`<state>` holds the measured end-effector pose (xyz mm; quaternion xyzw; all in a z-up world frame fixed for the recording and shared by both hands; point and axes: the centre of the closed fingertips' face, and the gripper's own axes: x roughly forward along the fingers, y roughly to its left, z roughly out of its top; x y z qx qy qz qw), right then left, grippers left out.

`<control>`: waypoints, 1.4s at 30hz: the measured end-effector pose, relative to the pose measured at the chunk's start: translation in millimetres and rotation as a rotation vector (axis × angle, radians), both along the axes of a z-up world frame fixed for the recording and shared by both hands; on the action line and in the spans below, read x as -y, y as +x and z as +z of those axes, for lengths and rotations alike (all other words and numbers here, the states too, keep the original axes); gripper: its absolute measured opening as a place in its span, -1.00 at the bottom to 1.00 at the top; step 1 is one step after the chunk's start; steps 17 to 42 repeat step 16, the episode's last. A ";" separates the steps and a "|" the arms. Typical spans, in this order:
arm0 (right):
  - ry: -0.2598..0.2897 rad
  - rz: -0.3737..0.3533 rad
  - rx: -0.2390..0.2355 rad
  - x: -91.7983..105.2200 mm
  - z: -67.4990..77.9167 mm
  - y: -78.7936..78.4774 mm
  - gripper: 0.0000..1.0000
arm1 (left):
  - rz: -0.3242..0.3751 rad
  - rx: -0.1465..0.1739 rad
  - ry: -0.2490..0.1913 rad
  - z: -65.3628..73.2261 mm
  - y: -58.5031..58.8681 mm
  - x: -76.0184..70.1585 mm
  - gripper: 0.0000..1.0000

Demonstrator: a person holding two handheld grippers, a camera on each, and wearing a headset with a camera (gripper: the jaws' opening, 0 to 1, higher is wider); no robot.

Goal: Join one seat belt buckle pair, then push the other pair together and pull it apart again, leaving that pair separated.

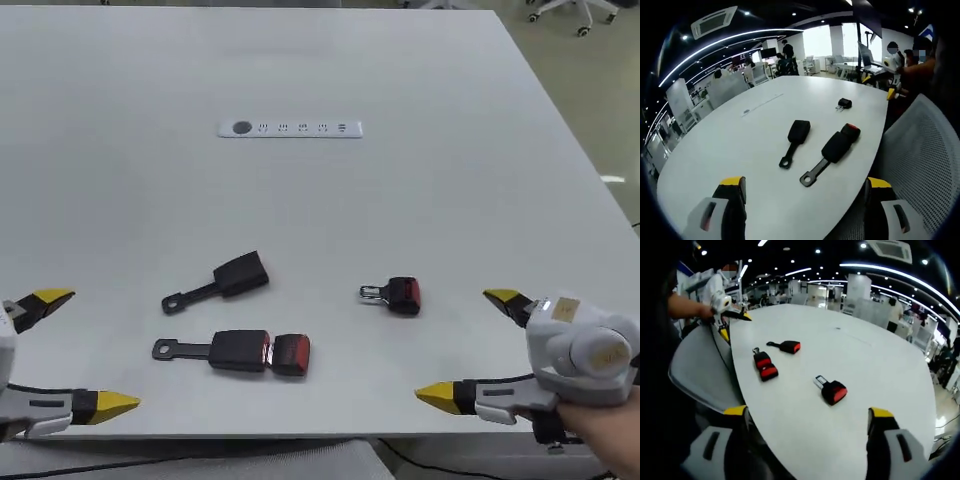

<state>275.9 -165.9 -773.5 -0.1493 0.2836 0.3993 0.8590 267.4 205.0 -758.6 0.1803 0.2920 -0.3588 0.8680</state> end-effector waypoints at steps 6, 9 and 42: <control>0.021 -0.025 0.003 5.7 7.4 0.8 0.95 | 0.018 0.012 -0.020 3.5 5.0 0.2 1.00; 0.026 -0.034 -0.003 7.2 9.0 0.6 0.92 | 0.026 0.018 -0.028 4.5 5.9 -0.2 1.00; -0.016 -0.098 -0.005 18.1 4.1 6.6 1.00 | 0.022 0.014 -0.046 4.3 4.3 2.5 1.00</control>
